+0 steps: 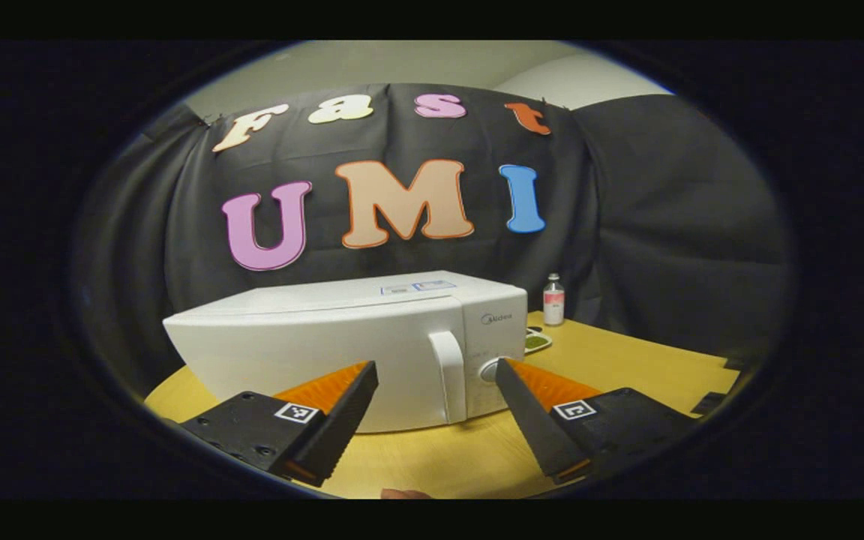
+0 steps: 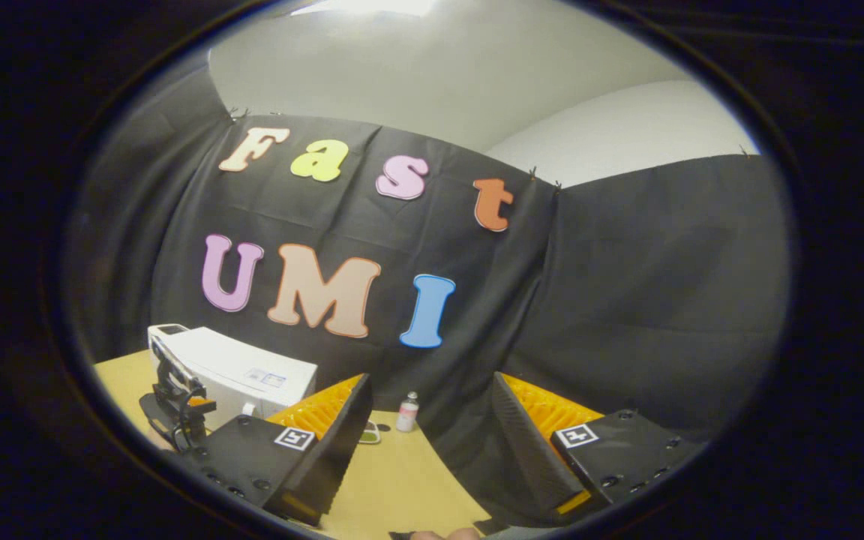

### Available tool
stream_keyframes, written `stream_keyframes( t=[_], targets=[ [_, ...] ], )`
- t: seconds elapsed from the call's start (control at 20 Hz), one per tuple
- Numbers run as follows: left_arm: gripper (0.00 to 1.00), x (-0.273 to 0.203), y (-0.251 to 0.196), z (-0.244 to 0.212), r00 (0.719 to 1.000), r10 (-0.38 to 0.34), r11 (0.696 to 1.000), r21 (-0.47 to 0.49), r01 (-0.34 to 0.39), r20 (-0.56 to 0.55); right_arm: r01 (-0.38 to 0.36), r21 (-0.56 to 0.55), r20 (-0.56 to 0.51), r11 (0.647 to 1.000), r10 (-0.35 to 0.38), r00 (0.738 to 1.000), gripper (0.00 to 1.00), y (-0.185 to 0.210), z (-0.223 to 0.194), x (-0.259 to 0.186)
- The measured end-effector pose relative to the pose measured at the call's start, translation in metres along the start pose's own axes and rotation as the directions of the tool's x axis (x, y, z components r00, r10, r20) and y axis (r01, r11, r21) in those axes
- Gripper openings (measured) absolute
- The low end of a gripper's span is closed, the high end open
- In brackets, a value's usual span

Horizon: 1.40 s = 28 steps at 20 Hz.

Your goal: Open the microwave oven with the left hand, put the food in, and close the microwave oven.

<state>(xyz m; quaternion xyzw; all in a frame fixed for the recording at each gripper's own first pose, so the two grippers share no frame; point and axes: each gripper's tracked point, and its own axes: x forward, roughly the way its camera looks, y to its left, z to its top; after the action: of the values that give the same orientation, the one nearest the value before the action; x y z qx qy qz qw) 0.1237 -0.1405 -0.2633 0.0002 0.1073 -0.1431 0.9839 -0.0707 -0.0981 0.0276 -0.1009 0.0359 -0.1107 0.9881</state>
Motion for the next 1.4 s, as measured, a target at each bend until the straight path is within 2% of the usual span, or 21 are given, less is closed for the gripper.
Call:
stream_keyframes(
  t=[0.2,0.5,0.65,0.7,0.85,0.9,1.0,1.15,1.2,1.25,1.4],
  targets=[
    [0.98,0.029,-0.003,-0.027,0.997,0.024,1.0,0.008,-0.023,-0.07,0.043,0.003,-0.014,0.999,-0.043,0.999,0.96,-0.016,-0.004,-0.003],
    [0.96,0.047,-0.012,-0.043,0.994,0.015,1.0,0.018,-0.013,-0.11,0.07,0.005,-0.016,0.998,-0.07,0.997,0.96,-0.025,-0.004,0.0],
    [0.75,0.052,-0.018,-0.051,0.991,-0.009,1.0,0.022,0.012,-0.137,0.073,0.007,-0.019,0.997,-0.073,0.997,0.96,-0.025,-0.006,0.001],
    [0.69,0.053,-0.015,-0.055,0.988,0.002,0.999,0.032,0.003,-0.153,0.074,0.009,-0.019,0.997,-0.074,0.997,0.96,-0.026,-0.005,0.001],
    [0.28,0.055,-0.014,-0.063,0.982,0.007,1.0,0.025,-0.003,-0.187,0.08,0.007,-0.016,0.997,-0.08,0.997,0.96,-0.028,-0.007,0.002],
    [0.31,0.057,-0.015,-0.062,0.984,0.003,1.0,0.017,0.0,-0.178,0.08,0.006,-0.017,0.997,-0.08,0.997,0.96,-0.028,-0.008,0.001],
    [0.24,0.054,-0.015,-0.063,0.984,-0.018,1.0,-0.027,0.013,-0.177,0.078,0.011,-0.018,0.997,-0.078,0.997,0.96,-0.026,-0.007,0.002],
    [0.07,0.054,-0.017,-0.064,0.98,-0.061,0.994,-0.104,0.041,-0.191,0.072,0.013,-0.009,0.997,-0.072,0.997,0.96,-0.022,-0.006,0.002],
    [0.07,0.054,-0.018,-0.063,0.978,-0.076,0.989,-0.139,0.05,-0.193,0.069,0.016,-0.008,0.998,-0.068,0.998,0.96,-0.021,-0.006,0.002],
    [0.03,0.053,-0.018,-0.063,0.975,-0.081,0.985,-0.167,0.047,-0.205,0.066,0.023,-0.007,0.998,-0.066,0.998,0.96,-0.019,-0.006,0.002],
    [0.02,0.052,-0.018,-0.062,0.974,-0.066,0.987,-0.156,0.032,-0.218,0.053,0.038,-0.008,0.998,-0.052,0.999,0.96,-0.013,-0.008,0.002]
  ],
)
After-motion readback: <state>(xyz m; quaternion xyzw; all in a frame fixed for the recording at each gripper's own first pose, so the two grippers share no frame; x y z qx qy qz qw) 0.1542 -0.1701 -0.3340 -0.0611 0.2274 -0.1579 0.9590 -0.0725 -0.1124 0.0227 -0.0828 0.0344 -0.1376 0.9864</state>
